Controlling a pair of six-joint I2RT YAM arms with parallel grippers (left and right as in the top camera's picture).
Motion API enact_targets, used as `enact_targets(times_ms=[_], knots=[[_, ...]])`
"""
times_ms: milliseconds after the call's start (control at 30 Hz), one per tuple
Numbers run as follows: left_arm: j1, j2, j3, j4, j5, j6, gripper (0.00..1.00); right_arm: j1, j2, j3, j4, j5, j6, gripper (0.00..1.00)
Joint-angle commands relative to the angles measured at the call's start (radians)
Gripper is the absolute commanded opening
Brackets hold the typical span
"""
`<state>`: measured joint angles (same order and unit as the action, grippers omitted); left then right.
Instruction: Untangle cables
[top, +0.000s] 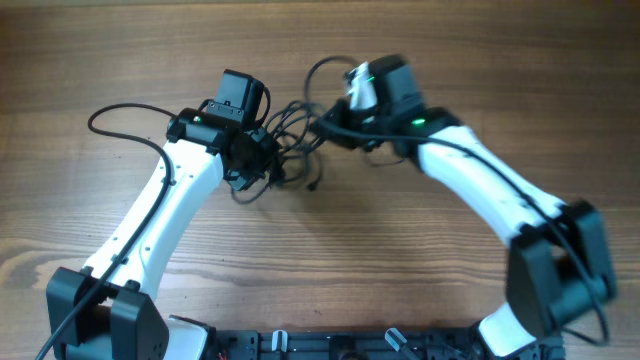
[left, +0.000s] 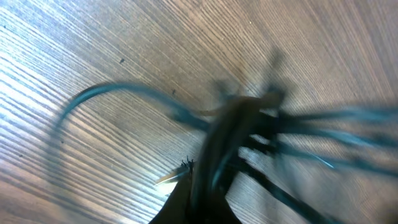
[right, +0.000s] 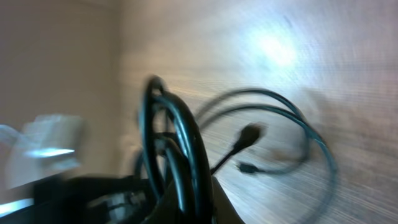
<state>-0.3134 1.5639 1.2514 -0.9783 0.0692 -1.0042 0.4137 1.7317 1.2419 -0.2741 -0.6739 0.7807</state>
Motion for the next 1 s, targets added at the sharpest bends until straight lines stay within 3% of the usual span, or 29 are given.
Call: enact_targets(times_ms=[0,200,467,567,667,767,867,967], knots=[[0.002,-0.013,0.014,-0.019,-0.096,0.006,0.04,-0.190,-0.171,0.014,0.053,-0.277,-0.014,0.04],[0.002,-0.013,0.014,-0.029,-0.116,0.005,0.04,-0.507,-0.240,0.014,0.153,-0.581,0.095,0.05],[0.002,-0.013,0.011,-0.057,-0.143,0.011,0.04,-0.799,-0.236,0.014,0.327,-0.693,0.263,0.04],[0.002,-0.013,0.011,-0.066,-0.147,0.032,0.04,-0.856,-0.236,0.013,0.332,-0.705,0.250,0.04],[0.002,-0.013,0.011,-0.066,-0.150,0.070,0.04,-0.831,-0.236,0.013,0.268,-0.722,0.168,0.04],[0.002,-0.013,0.011,-0.057,-0.150,0.220,0.04,-0.754,-0.236,0.013,0.013,-0.641,-0.058,0.04],[0.002,-0.013,0.011,-0.058,-0.150,0.378,0.04,-0.633,-0.235,0.013,-0.288,-0.380,-0.294,0.04],[0.002,-0.013,0.011,-0.059,-0.144,0.425,0.04,-0.491,-0.235,0.013,-0.413,-0.174,-0.384,0.04]])
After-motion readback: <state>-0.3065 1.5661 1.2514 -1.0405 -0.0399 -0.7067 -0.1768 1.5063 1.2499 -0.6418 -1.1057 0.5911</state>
